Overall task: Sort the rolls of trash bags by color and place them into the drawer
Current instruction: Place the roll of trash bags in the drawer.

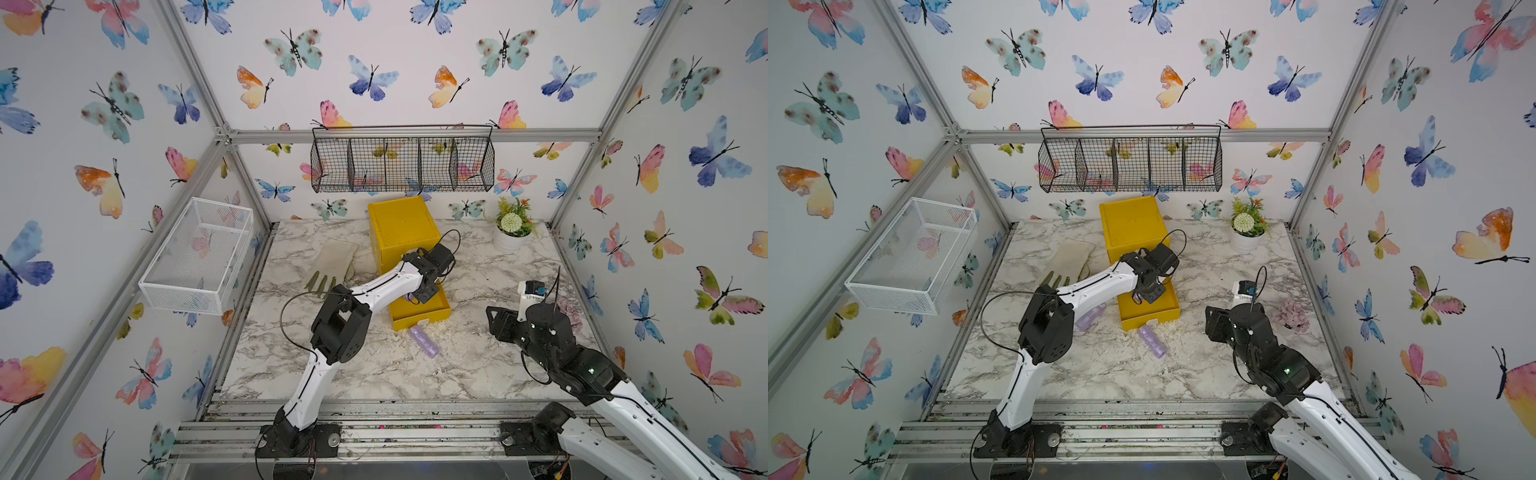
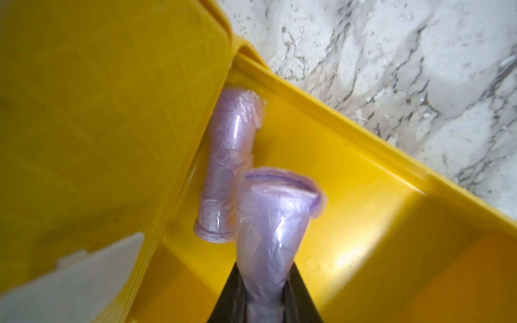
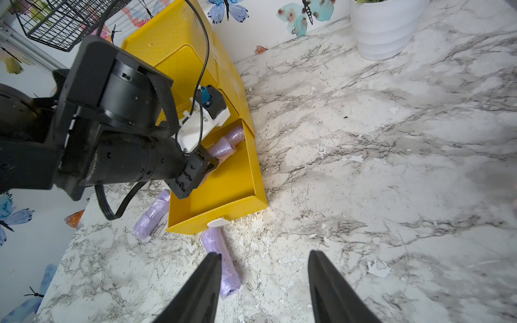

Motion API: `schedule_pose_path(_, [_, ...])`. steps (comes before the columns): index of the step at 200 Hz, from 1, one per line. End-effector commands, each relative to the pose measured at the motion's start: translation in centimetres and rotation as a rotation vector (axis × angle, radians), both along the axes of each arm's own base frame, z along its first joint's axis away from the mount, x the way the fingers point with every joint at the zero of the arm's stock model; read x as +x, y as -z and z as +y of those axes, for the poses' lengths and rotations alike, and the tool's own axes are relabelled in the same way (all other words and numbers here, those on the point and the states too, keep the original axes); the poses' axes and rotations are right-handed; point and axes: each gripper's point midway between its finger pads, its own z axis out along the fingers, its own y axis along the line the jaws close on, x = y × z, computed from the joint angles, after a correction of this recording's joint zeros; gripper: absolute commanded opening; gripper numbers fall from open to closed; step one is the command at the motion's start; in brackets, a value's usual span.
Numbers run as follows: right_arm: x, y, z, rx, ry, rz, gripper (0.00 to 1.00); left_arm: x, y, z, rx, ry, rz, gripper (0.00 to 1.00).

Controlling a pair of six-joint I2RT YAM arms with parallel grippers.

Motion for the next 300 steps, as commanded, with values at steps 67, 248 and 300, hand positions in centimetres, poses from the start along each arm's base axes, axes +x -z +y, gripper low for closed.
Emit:
schedule_pose_path(67, [0.7, 1.0, -0.3, -0.048, 0.016, 0.002, 0.55, 0.2, 2.3, -1.7, -0.01, 0.047, 0.056, 0.24])
schedule_pose_path(248, [0.6, 0.5, -0.3, -0.033, 0.02, 0.001, 0.55, 0.3, -2.8, -3.2, -0.01, 0.084, -0.073, 0.43])
schedule_pose_path(300, [0.2, -0.6, 0.2, 0.004, -0.008, -0.002, 0.56, -3.7, -13.3, -4.3, -0.134, 0.148, -0.2, 0.48])
